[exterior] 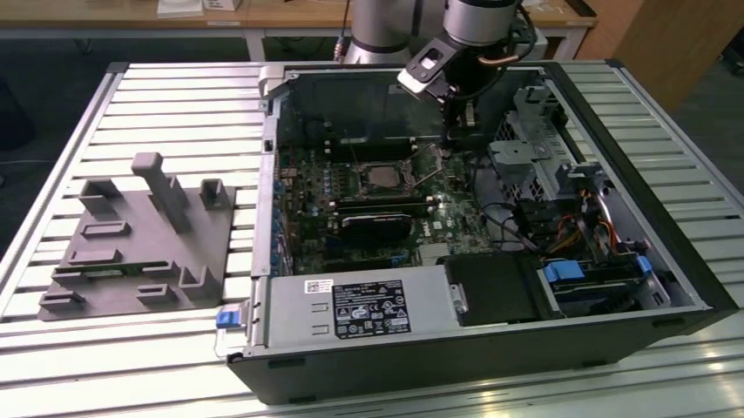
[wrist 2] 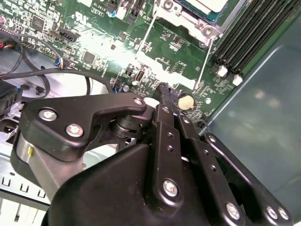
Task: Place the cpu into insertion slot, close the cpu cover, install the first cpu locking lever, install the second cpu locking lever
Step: 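Close the cpu cover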
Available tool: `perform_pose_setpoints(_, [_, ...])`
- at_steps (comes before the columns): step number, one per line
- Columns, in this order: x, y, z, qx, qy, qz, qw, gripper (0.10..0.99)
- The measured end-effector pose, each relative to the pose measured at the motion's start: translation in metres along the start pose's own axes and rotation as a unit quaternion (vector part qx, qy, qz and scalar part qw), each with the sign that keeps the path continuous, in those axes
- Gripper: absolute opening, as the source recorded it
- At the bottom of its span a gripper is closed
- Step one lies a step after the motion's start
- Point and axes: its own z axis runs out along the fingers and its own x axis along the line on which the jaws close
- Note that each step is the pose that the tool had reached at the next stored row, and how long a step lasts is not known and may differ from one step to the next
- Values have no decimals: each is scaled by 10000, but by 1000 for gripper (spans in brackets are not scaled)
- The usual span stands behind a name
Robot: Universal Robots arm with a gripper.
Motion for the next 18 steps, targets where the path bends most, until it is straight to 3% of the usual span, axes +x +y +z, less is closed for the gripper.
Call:
perform_pose_setpoints(8, [3, 65, 56, -3, -27, -1, 10000, 106])
perform_pose_setpoints(18, [6, 67, 215, -12, -26, -1, 10000, 106])
